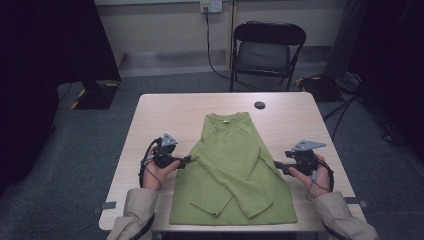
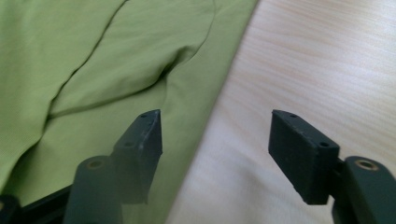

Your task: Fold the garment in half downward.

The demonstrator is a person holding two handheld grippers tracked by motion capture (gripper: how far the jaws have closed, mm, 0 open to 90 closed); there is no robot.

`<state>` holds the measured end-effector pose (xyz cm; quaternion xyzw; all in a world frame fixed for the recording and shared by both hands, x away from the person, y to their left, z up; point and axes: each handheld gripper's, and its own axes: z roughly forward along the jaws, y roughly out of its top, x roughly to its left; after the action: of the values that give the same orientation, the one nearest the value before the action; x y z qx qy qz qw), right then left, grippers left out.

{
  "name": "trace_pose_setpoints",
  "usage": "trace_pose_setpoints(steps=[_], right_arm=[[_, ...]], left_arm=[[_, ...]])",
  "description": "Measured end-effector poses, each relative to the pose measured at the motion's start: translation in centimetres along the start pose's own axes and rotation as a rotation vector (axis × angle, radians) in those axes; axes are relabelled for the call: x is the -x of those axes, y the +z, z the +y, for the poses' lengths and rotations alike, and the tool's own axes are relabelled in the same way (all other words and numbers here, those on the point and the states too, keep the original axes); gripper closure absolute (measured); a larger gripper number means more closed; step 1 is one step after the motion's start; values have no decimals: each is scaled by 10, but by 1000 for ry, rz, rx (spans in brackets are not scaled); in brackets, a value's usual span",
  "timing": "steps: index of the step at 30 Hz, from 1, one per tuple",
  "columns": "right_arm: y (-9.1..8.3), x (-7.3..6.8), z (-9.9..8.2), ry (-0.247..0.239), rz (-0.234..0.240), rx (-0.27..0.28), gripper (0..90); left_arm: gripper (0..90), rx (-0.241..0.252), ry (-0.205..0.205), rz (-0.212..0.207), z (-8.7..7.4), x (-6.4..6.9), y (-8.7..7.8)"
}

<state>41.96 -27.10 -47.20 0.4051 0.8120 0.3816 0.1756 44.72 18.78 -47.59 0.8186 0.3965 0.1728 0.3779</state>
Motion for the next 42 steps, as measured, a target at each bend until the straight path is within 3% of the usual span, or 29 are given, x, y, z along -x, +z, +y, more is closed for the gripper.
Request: trace_pose_setpoints(steps=[2, 4, 7, 11, 16, 19, 20, 21, 24, 25, 29, 34, 42], right_arm=[[8, 3, 2, 29, -15, -1, 364], [16, 4, 2, 35, -1, 1, 370], [29, 2, 1, 32, 5, -22, 397], [33, 4, -2, 38, 0, -26, 436], [31, 2, -2, 12, 17, -31, 633], [30, 0, -1, 12, 47, -41, 773], [30, -1, -1, 17, 54, -45, 811], [30, -3, 0, -4, 57, -53, 848], [30, -4, 2, -21, 59, -63, 859], [30, -4, 3, -30, 62, -70, 864], [30, -6, 4, -52, 57, -81, 875], [24, -9, 1, -68, 75, -92, 880], [8, -14, -11, -95, 107, -104, 881]], left_arm=[[260, -39, 22, -2, -1, 1, 8], [279, -26, 8, -39, -5, 0, 14], [294, -46, 14, -42, -9, 1, 18], [344, -41, 36, -51, -11, 0, 16], [401, -43, 22, -40, -11, 1, 14], [530, -37, 18, -43, -12, 2, 12], [557, -31, 2, -39, -13, 1, 11], [658, -38, -37, -37, -14, -3, 8], [724, -46, -23, -46, -14, -3, 7], [786, -53, -14, -49, -14, -1, 7], [854, -72, 8, -49, -12, 4, 6], [873, -95, 8, -68, -12, 7, 3], [876, -126, 52, -117, -19, 22, -9]])
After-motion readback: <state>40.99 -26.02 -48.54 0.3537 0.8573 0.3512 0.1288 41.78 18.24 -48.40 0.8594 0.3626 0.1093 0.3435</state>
